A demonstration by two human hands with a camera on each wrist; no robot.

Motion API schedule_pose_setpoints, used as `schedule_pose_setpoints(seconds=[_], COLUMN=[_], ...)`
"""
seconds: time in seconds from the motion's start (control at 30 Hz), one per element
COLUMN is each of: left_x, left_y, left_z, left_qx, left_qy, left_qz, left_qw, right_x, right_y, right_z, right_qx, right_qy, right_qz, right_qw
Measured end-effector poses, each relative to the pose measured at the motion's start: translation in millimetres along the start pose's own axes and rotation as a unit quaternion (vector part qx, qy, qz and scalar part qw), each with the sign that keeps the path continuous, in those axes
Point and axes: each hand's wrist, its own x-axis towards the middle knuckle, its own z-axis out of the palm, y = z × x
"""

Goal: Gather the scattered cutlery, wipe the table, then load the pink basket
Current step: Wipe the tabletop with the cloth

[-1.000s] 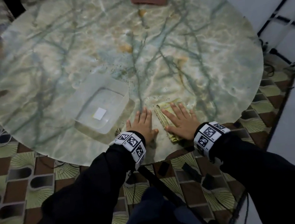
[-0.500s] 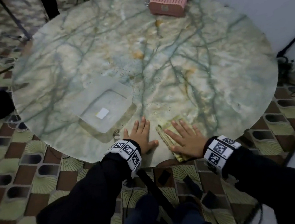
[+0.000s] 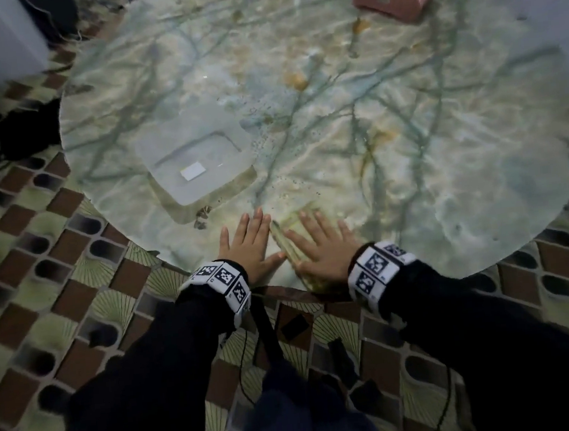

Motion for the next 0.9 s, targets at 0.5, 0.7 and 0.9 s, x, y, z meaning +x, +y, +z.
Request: schedule_pose_setpoints(seconds=[0.5,0.7,0.9], left_x=[3,3,3], left_y=[-8,-6,-1], left_z=[17,22,26], left_qx=[-0.007,-0.023,-0.032], left_qy=[0.077,0.109,0.141], left_qz=[0.009,0.007,-0.017], left_qw=[0.997,0.994,0.989], right_x=[18,-50,29], right_y=[47,76,177], right_z=[-21,4,-70], right_qx=[-0.037,-0.113,0.009], right_qy=[-0.015,-0.108,0.048], right_qz=[0.005,-0.107,0.129], right_qw=[0.999,0.982,0.99])
